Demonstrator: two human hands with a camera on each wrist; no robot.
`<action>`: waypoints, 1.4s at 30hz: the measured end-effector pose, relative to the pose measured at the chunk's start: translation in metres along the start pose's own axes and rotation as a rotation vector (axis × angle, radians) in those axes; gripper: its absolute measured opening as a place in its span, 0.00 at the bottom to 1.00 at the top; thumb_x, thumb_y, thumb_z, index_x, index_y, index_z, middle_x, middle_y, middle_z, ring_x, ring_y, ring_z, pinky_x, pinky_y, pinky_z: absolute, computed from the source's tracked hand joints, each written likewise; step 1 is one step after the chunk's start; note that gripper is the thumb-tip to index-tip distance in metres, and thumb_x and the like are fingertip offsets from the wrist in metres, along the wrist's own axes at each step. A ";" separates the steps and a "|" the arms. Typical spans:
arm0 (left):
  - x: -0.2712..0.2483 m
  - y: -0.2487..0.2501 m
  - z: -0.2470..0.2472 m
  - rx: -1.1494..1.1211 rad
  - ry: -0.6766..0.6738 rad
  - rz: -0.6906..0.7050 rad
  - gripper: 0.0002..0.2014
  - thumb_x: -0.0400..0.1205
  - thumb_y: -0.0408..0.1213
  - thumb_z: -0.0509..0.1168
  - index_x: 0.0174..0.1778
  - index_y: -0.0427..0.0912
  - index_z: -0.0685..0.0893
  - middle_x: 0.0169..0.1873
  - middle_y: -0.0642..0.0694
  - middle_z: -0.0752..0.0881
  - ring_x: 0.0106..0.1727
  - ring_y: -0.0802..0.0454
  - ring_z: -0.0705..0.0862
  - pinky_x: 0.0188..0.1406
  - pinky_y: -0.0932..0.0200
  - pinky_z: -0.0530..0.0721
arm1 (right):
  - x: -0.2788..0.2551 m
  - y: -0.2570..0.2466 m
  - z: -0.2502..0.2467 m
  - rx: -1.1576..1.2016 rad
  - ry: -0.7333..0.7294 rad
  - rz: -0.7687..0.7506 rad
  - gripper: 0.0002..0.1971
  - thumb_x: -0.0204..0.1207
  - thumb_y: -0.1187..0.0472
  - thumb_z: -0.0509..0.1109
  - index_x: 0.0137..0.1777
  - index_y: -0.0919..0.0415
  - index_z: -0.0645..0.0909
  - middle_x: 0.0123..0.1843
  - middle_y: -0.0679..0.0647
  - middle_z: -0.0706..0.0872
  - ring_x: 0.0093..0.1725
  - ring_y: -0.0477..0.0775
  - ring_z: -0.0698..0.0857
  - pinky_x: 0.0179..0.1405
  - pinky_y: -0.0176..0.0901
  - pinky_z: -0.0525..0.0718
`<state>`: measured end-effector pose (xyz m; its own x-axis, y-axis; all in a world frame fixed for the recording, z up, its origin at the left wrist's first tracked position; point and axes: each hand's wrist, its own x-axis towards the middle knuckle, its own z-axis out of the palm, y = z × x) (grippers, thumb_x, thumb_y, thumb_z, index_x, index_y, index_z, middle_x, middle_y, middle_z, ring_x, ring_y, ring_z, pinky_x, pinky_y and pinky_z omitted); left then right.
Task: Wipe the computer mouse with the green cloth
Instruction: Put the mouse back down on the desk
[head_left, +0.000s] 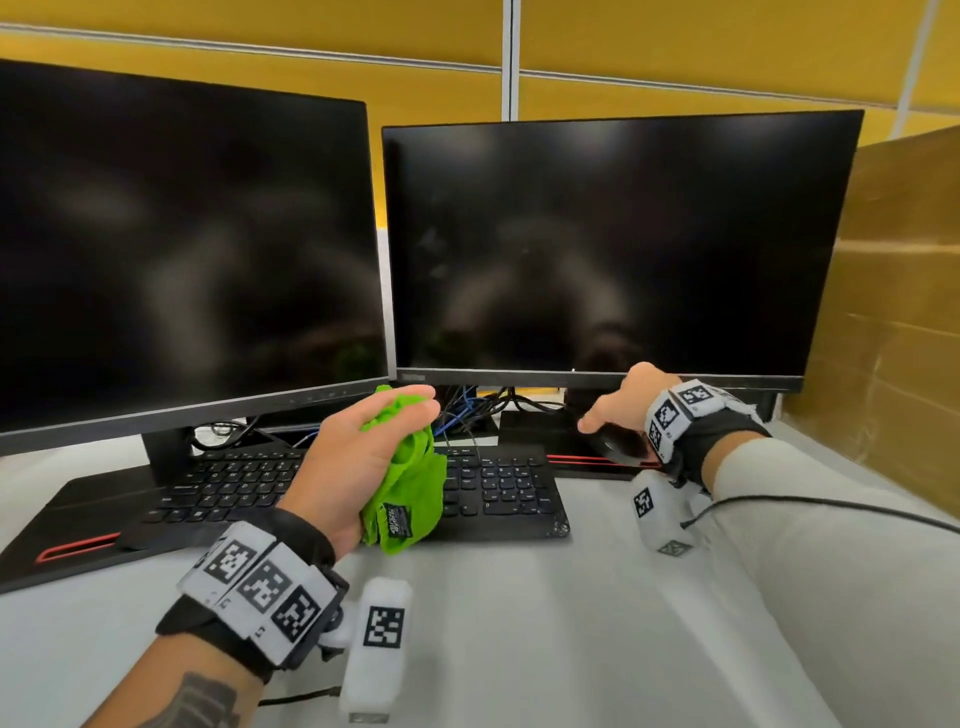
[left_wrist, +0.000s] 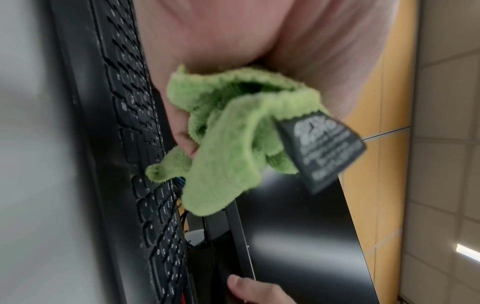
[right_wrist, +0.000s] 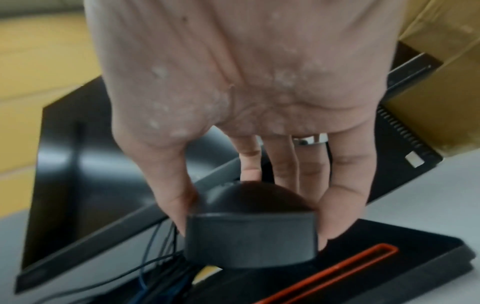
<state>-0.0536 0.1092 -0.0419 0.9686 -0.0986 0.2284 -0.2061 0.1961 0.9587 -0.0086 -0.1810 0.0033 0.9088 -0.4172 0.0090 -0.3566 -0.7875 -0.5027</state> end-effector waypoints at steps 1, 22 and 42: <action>0.000 0.000 0.000 0.005 0.000 -0.001 0.10 0.82 0.38 0.76 0.58 0.48 0.96 0.41 0.48 0.93 0.45 0.47 0.90 0.48 0.49 0.90 | 0.002 0.000 0.001 -0.035 0.031 0.006 0.39 0.64 0.43 0.88 0.68 0.61 0.76 0.51 0.57 0.84 0.49 0.59 0.85 0.52 0.53 0.86; -0.003 0.002 0.002 0.011 -0.014 -0.019 0.08 0.81 0.37 0.77 0.55 0.43 0.96 0.45 0.41 0.92 0.41 0.48 0.91 0.37 0.57 0.92 | 0.027 -0.022 0.055 -0.228 0.017 0.010 0.37 0.73 0.37 0.80 0.73 0.62 0.77 0.48 0.55 0.80 0.55 0.58 0.82 0.50 0.49 0.80; -0.004 0.002 0.004 0.000 -0.010 -0.032 0.08 0.82 0.37 0.76 0.56 0.44 0.96 0.42 0.43 0.93 0.39 0.51 0.92 0.38 0.57 0.92 | 0.006 -0.018 0.021 -0.240 -0.020 -0.021 0.38 0.73 0.37 0.81 0.74 0.63 0.76 0.49 0.56 0.82 0.51 0.58 0.82 0.51 0.49 0.81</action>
<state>-0.0586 0.1056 -0.0404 0.9732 -0.1144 0.1995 -0.1753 0.1928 0.9655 0.0078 -0.1596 -0.0061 0.9198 -0.3924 -0.0011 -0.3766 -0.8821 -0.2829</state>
